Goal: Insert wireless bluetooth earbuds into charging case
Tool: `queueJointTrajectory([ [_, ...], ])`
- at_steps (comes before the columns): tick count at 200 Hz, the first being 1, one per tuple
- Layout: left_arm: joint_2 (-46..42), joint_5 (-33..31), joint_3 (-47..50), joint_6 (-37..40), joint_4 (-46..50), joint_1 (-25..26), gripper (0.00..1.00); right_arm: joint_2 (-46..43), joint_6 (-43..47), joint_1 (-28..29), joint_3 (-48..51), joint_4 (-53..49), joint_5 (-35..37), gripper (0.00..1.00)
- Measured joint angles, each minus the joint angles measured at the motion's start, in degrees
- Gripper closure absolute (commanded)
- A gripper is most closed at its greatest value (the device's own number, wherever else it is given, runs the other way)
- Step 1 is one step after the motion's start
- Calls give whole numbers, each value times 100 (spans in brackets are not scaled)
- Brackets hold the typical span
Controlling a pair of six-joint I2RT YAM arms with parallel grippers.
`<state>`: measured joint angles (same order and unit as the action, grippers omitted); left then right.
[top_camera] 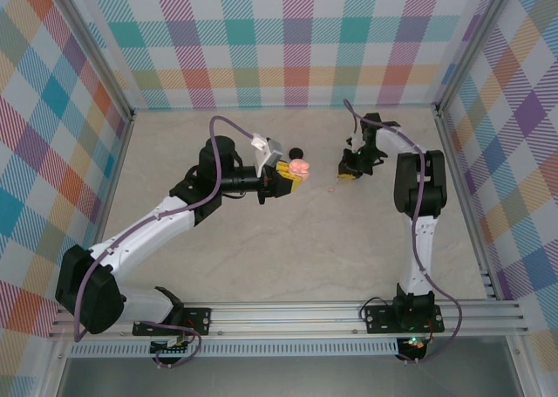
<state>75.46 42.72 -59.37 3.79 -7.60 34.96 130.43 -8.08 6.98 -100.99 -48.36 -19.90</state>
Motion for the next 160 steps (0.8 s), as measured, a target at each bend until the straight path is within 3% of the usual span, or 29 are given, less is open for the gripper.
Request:
queueJointTrajectory([
  [76,0,0,0,-20,4,0,89,-295,-50,2,205,-81,251,77],
  [121,0,-2,0,-17,37,0,89,-636,-278,37,205,-79,269,59],
  [160,0,-7,0,-17,39,0,89,-684,-761,210,205,-81,450,58],
])
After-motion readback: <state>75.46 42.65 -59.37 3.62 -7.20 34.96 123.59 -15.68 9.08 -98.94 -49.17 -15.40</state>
